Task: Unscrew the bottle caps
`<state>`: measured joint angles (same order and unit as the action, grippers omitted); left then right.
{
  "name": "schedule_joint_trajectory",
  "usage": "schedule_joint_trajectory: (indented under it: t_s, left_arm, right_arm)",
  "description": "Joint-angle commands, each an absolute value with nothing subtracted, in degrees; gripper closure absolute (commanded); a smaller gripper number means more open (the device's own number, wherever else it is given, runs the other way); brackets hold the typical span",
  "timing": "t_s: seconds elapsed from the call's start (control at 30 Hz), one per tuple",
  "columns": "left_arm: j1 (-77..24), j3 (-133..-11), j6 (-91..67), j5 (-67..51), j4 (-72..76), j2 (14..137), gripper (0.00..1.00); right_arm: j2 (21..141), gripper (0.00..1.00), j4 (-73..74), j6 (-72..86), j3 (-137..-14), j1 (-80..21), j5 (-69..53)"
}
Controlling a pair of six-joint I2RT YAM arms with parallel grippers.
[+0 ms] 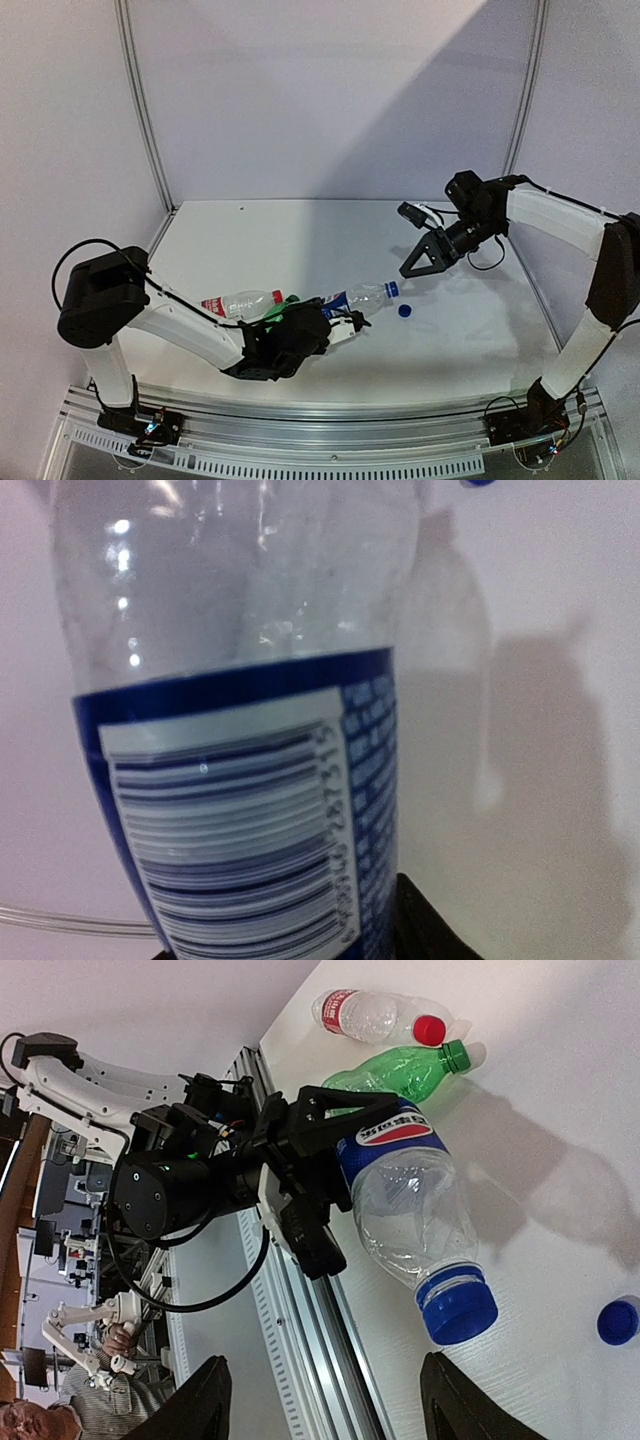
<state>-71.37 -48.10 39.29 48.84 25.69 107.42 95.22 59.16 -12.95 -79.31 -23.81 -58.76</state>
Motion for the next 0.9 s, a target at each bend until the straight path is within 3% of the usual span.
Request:
schedule_joint_trajectory:
  t_s: [0.0,0.87]
  left_arm:
    - [-72.25,-49.77,41.12,51.23,29.81,108.02,0.54]
    - [-72.6,-49.13,39.55,50.32,29.38,105.56,0.54]
  right_arm:
    - [97.19,0.34,59.05,-10.89,-77.84,-23.58,-58.57]
    - [103.56,0.52,56.82,-8.77,-79.78,-23.54,-60.16]
